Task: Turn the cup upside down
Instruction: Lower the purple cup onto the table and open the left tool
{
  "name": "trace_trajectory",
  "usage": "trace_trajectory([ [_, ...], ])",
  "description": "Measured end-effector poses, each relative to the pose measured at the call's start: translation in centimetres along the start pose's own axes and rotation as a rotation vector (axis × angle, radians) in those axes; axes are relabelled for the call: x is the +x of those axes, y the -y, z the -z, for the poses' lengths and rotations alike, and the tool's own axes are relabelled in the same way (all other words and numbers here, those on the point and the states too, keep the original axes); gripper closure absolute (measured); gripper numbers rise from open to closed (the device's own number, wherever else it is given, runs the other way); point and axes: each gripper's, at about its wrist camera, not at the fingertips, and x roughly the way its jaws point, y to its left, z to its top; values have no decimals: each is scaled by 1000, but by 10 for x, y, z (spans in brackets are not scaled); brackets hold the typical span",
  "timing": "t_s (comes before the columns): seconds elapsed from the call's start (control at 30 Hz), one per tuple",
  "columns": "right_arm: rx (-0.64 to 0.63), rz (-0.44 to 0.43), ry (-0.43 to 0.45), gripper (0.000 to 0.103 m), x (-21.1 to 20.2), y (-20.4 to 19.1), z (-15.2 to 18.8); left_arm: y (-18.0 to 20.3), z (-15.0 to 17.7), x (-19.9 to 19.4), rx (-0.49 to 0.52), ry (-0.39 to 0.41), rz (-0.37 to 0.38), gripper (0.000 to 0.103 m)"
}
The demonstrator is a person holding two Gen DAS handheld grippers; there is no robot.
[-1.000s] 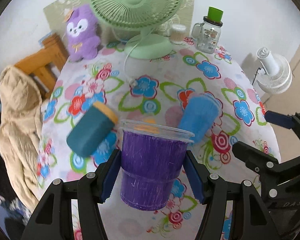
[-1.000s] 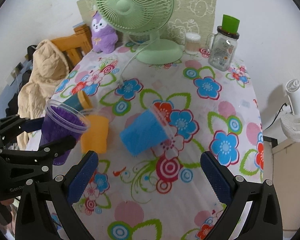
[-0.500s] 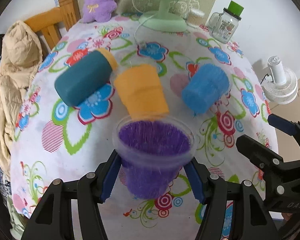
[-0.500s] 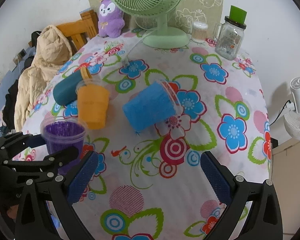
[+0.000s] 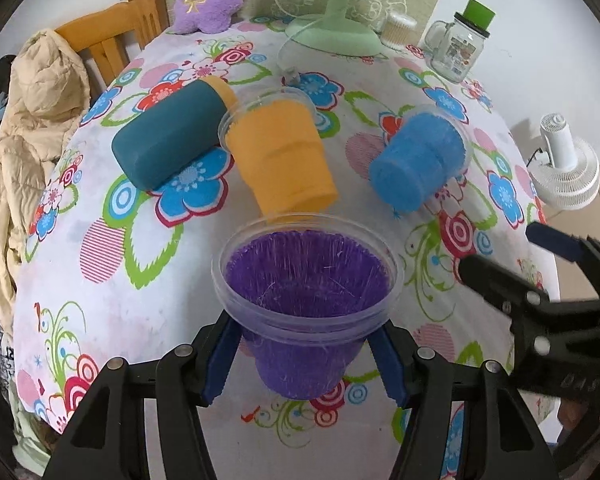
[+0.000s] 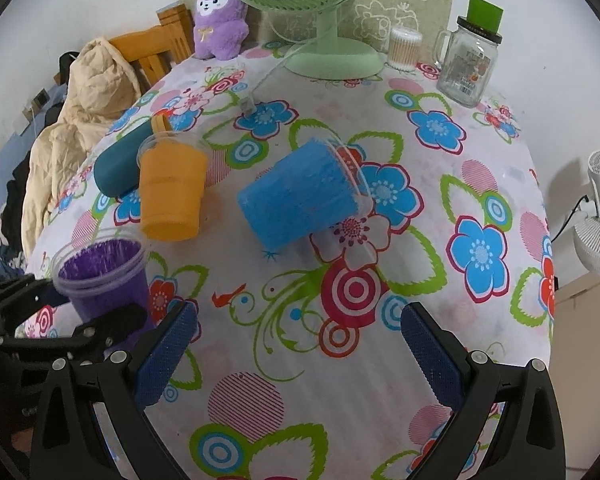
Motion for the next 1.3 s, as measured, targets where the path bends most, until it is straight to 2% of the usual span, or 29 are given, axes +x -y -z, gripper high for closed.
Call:
trace_trajectory([
  [0.33, 34, -5, 4, 0, 1, 7, 2, 12, -10, 18, 54, -24, 9, 38],
  [0.43, 53, 3, 3, 0, 2, 12, 2, 10, -15, 27, 39, -55, 31, 30],
  [0.6, 80, 10, 9, 0, 4, 20, 2, 11, -17, 24, 37, -55, 55, 21],
  [0.87, 114, 14, 24, 0, -5, 20, 3, 8, -17, -1, 94, -29, 61, 15],
  [1.03, 139, 29, 63, 0, -19, 8, 6, -3, -13, -19, 144, -15, 59, 14],
  [1.17, 163, 46, 100, 0, -28, -7, 9, -13, -9, -35, 232, 16, 50, 14],
  [1.3, 200, 89, 194, 0, -41, -29, 18, -30, -4, -42, 297, 34, 64, 14],
])
